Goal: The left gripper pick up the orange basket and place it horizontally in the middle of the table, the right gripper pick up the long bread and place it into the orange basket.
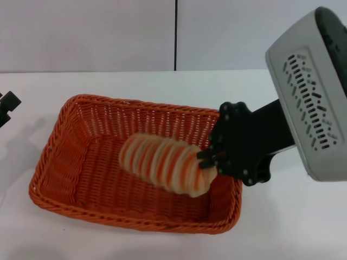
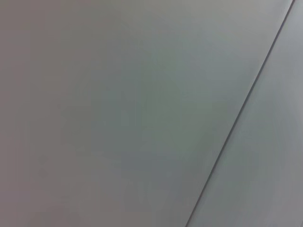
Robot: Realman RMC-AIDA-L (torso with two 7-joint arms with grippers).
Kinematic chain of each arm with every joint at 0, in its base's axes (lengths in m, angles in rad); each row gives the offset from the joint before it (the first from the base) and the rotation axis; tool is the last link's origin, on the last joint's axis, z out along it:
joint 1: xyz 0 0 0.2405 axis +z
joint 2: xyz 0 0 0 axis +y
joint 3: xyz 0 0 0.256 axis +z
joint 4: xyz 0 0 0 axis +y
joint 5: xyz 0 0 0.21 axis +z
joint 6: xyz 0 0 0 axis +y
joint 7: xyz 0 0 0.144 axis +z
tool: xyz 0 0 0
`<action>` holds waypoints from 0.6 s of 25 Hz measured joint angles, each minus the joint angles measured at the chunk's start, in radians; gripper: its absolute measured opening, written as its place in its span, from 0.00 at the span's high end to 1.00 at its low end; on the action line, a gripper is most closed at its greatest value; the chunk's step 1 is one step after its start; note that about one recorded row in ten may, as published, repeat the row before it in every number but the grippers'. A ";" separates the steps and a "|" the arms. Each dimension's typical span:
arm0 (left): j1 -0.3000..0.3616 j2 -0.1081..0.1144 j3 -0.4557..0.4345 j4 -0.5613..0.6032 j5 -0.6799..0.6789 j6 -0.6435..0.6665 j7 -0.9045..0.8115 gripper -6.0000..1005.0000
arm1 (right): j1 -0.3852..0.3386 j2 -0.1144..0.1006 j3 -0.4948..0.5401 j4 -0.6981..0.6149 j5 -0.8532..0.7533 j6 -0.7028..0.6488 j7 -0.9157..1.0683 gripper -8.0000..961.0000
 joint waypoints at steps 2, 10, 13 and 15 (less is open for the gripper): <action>0.003 0.000 0.000 0.000 0.002 -0.001 0.001 0.20 | 0.000 0.000 0.000 0.032 0.027 0.013 -0.025 0.95; 0.015 0.000 0.000 0.000 0.002 0.001 0.012 0.20 | -0.010 0.000 0.051 0.093 0.113 0.089 -0.065 0.92; 0.020 0.000 0.000 0.000 -0.002 0.001 0.012 0.20 | -0.011 0.000 0.074 0.098 0.117 0.102 -0.067 0.89; 0.020 0.000 0.000 0.000 -0.002 0.001 0.013 0.20 | -0.011 0.000 0.080 0.097 0.117 0.107 -0.067 0.87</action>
